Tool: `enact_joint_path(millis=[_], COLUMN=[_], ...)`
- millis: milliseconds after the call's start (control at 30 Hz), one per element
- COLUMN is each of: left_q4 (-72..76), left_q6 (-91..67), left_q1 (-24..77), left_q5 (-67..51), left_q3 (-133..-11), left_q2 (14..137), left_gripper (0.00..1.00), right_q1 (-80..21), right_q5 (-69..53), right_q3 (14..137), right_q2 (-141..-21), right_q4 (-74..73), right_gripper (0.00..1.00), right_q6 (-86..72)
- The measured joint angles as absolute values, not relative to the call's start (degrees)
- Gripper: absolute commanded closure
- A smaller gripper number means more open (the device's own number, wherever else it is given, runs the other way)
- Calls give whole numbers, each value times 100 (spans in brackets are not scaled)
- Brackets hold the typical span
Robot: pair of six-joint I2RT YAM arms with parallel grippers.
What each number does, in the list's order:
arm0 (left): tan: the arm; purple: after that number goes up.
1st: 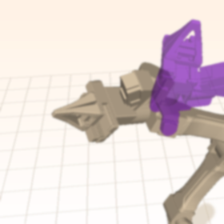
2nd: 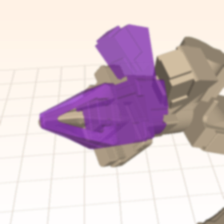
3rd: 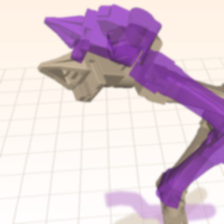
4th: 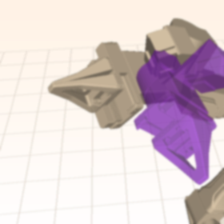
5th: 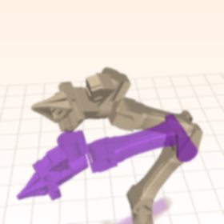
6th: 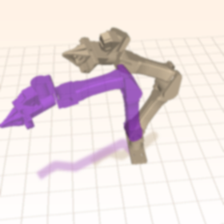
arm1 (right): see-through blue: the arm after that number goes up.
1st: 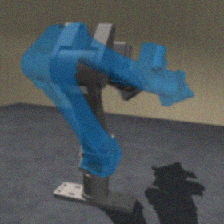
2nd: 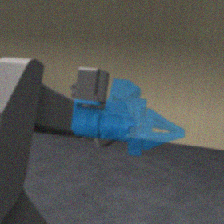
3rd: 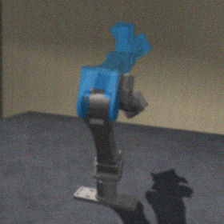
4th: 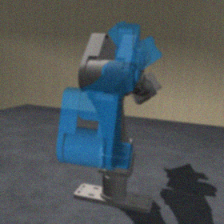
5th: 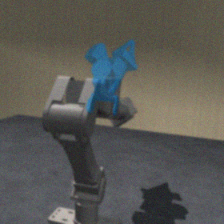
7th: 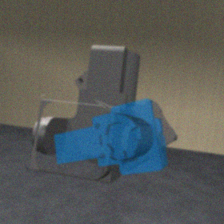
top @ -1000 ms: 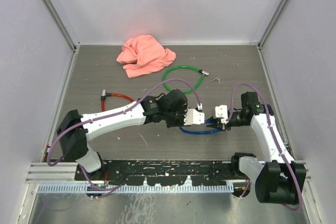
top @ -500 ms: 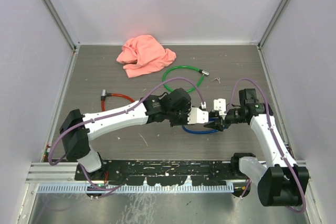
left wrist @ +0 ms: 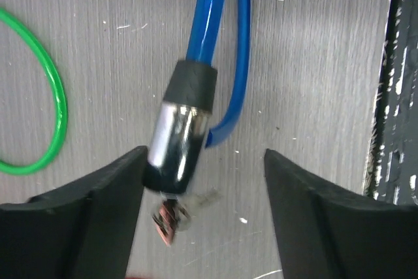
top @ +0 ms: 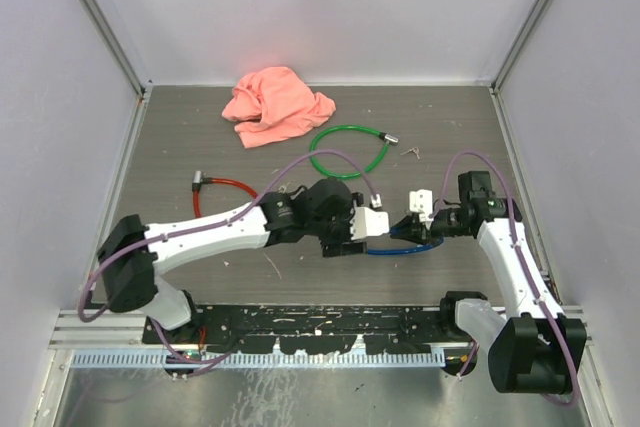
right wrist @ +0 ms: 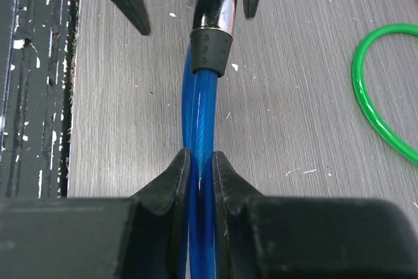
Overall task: Lock with the key
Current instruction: Lock the lock.
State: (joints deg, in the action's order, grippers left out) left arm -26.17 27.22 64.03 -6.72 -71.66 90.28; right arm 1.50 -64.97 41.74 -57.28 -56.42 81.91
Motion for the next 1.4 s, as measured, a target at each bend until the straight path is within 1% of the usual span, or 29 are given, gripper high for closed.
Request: enact_joint_path(millis=[33, 200, 300, 367, 433, 500, 567, 700, 900, 1133, 1400], left_q4=[-2499, -1699, -1100, -314, 373, 1151, 1623, 2115, 2648, 3551, 3774], left_q6=[2670, 2292, 1973, 1702, 1466, 1227, 1022, 652, 169, -604, -12], left_q1=[6403, 6379, 6316, 6257, 6219, 6182, 6180, 6176, 5981, 5317, 5308], left_q5=[-666, -572, -578, -687, -801, -888, -923, -921, -974, -1586, -2270], left_q3=[-6982, -5968, -5325, -4665, -4038, -3336, -2818, -2231, -2244, -2246, -2399], left_q2=[8890, 7876, 7032, 6309, 5712, 5247, 5059, 5120, 5581, 6171, 6613], left_gripper=[20, 15, 8, 7, 10, 19, 25, 34, 41, 42, 42], right_q1=[224, 320, 325, 325, 325, 325, 325, 325, 414, 539, 550], right_q5=[-6530, -6665, -6711, -6720, -6720, -6716, -6705, -6670, -6637, -6606, -6608], right_q3=[4174, 4174, 4174, 4174, 4174, 4174, 4176, 4228, 4278, 4274, 4274], right_q2=[-5741, -5975, -6106, -6110, -6082, -6058, -6051, -6154, -6375, -6296, -6302], right_q4=[-5730, -6309, -6617, -6722, -6733, -6729, -6731, -6818, -6914, -6904, -6906], right_gripper=[99, 99, 99, 99, 99, 99, 99, 99, 99, 99, 99], right_q6=[8309, 9065, 9463, 9594, 9605, 9605, 9607, 9712, 9915, 9931, 9968])
